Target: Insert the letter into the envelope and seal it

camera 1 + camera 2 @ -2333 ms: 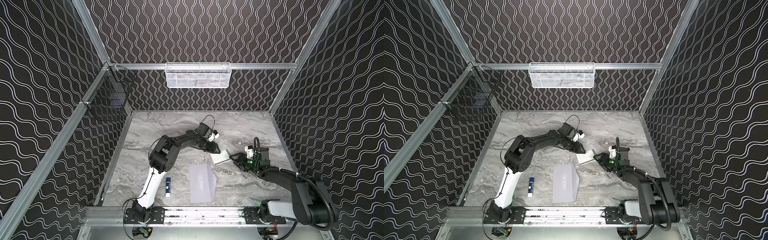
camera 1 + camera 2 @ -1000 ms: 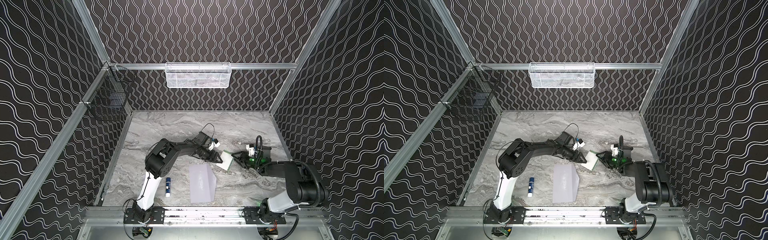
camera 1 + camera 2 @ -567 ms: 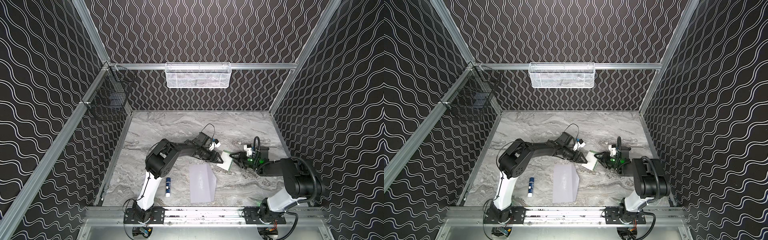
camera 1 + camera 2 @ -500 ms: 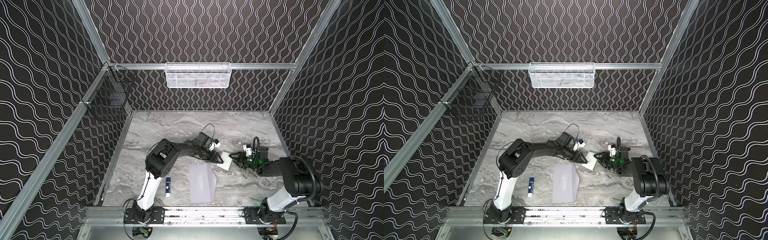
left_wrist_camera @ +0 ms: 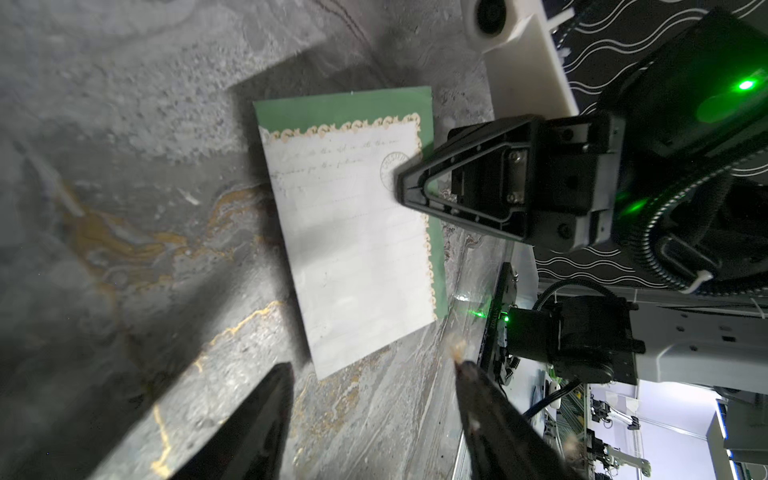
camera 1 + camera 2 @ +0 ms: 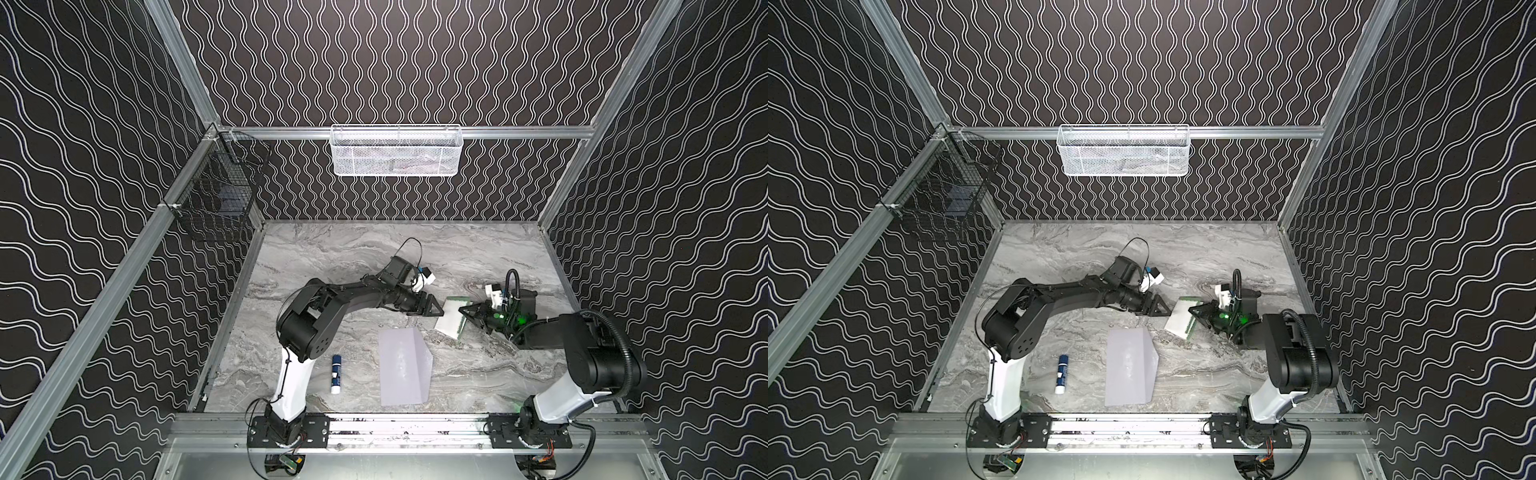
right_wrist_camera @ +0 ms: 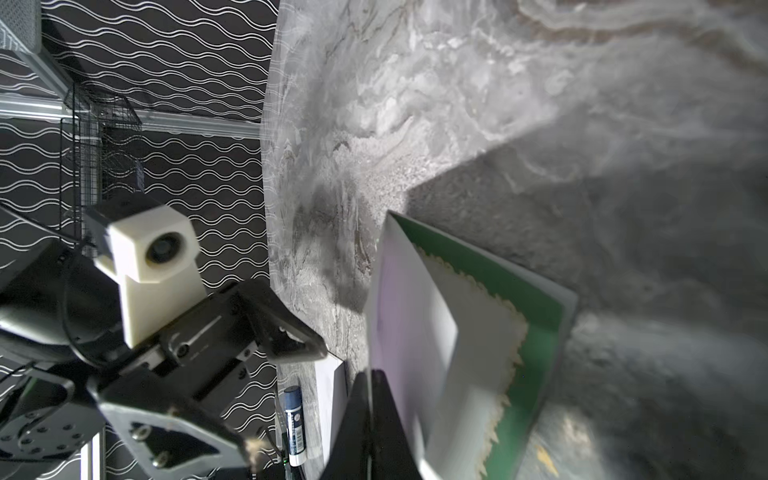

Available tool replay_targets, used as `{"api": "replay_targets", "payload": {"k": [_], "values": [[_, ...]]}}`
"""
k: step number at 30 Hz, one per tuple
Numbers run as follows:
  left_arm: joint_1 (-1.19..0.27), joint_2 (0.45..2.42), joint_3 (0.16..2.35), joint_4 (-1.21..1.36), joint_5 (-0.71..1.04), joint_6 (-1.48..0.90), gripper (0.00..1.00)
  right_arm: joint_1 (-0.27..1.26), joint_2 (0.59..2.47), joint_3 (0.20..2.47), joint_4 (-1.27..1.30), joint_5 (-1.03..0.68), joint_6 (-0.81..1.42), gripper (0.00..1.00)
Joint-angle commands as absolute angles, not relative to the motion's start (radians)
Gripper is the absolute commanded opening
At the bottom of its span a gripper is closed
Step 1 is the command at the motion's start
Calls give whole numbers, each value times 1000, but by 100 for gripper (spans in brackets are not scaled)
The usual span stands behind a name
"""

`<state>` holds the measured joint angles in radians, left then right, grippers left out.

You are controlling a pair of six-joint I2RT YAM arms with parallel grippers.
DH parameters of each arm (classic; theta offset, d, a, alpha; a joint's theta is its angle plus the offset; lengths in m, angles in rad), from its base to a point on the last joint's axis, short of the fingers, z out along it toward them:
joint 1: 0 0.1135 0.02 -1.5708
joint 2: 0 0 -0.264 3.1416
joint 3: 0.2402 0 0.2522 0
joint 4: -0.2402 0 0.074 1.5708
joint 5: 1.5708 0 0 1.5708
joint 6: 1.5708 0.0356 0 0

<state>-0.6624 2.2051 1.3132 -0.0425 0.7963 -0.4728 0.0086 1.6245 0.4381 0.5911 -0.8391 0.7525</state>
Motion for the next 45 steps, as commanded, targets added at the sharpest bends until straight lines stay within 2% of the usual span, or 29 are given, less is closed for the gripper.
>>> {"api": "replay_targets", "payload": {"k": [1,8,15,18,24,27,30,37,42,43,45], "values": [[-647,2170,1291,14,831,-506,67,8,1588,439,579,-912,722,0],[-609,2093,1193,178,940,-571,67,6,1468,418,615,-1048,715,0],[-613,2079,1147,296,961,-655,65,8,1370,423,659,-1081,773,0],[-624,2067,1142,292,945,-662,65,16,1365,430,712,-1086,819,0],[-647,2056,1127,353,963,-713,58,63,1400,470,732,-1073,831,0],[-637,2035,1126,297,958,-666,55,63,1405,472,713,-1072,816,0],[-623,2013,1125,251,953,-636,46,63,1395,478,672,-1065,789,0],[-621,2041,1109,378,989,-730,18,66,1402,483,678,-1069,797,0],[-620,2029,1100,352,982,-709,5,66,1383,498,631,-1066,777,0],[-620,2024,1100,338,977,-699,1,66,1374,506,605,-1067,773,4],[-620,2011,1101,311,974,-681,0,66,1344,526,531,-1062,751,14]]}}
